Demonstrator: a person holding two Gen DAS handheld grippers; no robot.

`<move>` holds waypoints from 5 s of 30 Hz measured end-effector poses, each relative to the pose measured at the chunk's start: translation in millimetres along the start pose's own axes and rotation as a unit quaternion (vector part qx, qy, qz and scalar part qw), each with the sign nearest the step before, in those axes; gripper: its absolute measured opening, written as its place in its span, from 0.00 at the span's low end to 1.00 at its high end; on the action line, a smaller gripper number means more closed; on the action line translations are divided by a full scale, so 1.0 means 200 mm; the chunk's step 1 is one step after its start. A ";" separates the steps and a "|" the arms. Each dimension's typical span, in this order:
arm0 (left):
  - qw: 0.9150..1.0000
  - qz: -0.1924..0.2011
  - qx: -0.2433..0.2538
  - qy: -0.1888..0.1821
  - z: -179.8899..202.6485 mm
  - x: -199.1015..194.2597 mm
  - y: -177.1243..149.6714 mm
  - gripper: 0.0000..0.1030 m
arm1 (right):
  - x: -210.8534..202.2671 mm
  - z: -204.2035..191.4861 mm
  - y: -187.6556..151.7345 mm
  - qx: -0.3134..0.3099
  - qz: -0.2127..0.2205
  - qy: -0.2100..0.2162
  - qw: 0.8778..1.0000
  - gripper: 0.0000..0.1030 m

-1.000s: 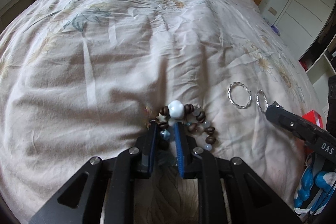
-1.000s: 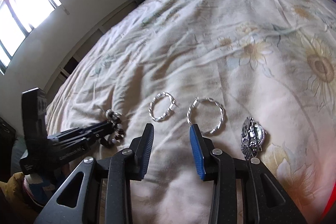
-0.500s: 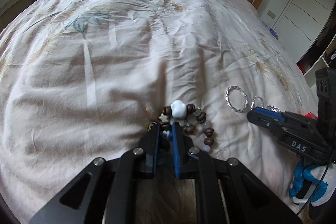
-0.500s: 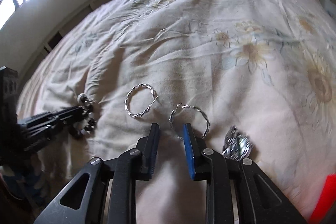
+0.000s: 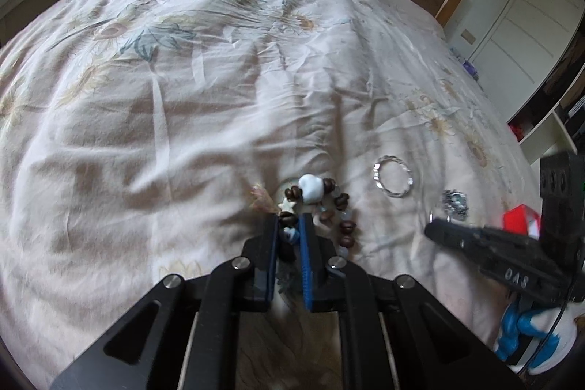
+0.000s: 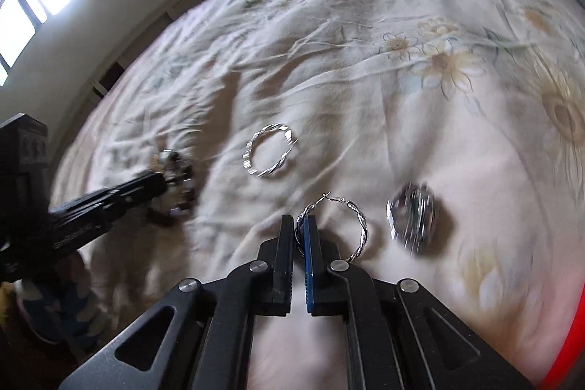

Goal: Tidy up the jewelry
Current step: 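Close right tool on the twisted silver hoop earring while left tool holds the bracelet, then carry the beaded bracelet in left tool while right tool carries the hoop to the box, then open left tool to drop the bracelet while right tool releases the hoop in the box, then withdraw both tools from the box toward the last two pieces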

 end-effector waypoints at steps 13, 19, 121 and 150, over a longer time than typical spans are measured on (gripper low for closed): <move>0.999 0.040 0.020 -0.005 0.08 -0.45 -0.03 0.10 | -0.43 -0.25 -0.29 0.038 0.063 0.069 0.995 0.05; 0.998 0.058 0.035 -0.012 0.16 -0.68 -0.05 0.10 | -0.65 -0.32 -0.37 0.039 0.098 0.070 0.992 0.05; 0.992 0.100 0.077 0.016 0.38 -1.52 -0.89 0.32 | -1.66 -0.93 -1.22 0.008 0.251 -0.118 0.961 0.45; 0.994 0.076 0.060 0.047 0.14 -1.44 -0.87 0.32 | -1.50 -0.97 -1.17 -0.023 0.210 -0.103 0.972 0.48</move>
Point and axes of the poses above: each gripper's, at about its wrist camera, not at the fingertips, and x roughly the way its jaws point, z to its right, y to its top, the point moved 1 cm from there along x, roughly the way its jaws point, and after that the axes turned 14 degrees about y, right-handed, at the moved point
